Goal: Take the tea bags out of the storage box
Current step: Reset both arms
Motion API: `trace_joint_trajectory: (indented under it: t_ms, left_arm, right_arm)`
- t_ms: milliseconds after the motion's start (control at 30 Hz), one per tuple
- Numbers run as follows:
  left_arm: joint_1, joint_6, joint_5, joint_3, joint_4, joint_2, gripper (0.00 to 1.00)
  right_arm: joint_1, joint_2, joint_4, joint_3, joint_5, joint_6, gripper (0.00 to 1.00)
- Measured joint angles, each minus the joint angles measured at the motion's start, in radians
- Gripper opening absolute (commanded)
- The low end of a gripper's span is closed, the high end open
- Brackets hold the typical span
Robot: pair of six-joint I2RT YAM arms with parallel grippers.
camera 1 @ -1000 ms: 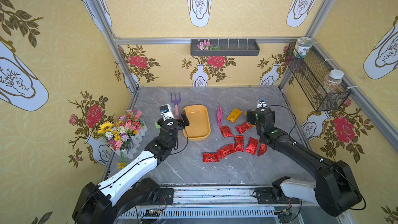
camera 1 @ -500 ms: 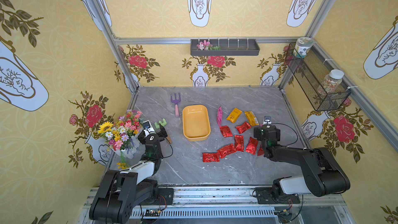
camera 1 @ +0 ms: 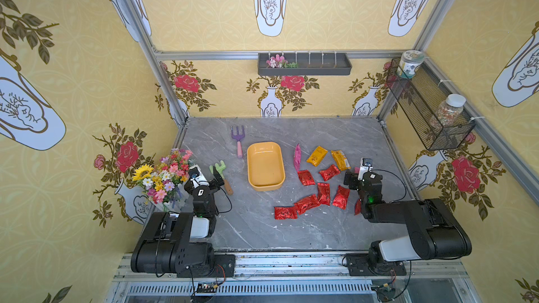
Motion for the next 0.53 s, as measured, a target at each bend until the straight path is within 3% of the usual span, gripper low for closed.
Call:
trace_joint_trajectory:
  t_ms: [533]
  left_arm:
    - [0.000, 0.000, 0.004, 0.000, 0.000, 0.002, 1.00]
  right_arm:
    - [0.000, 0.002, 0.002, 0.001, -0.014, 0.012, 0.97]
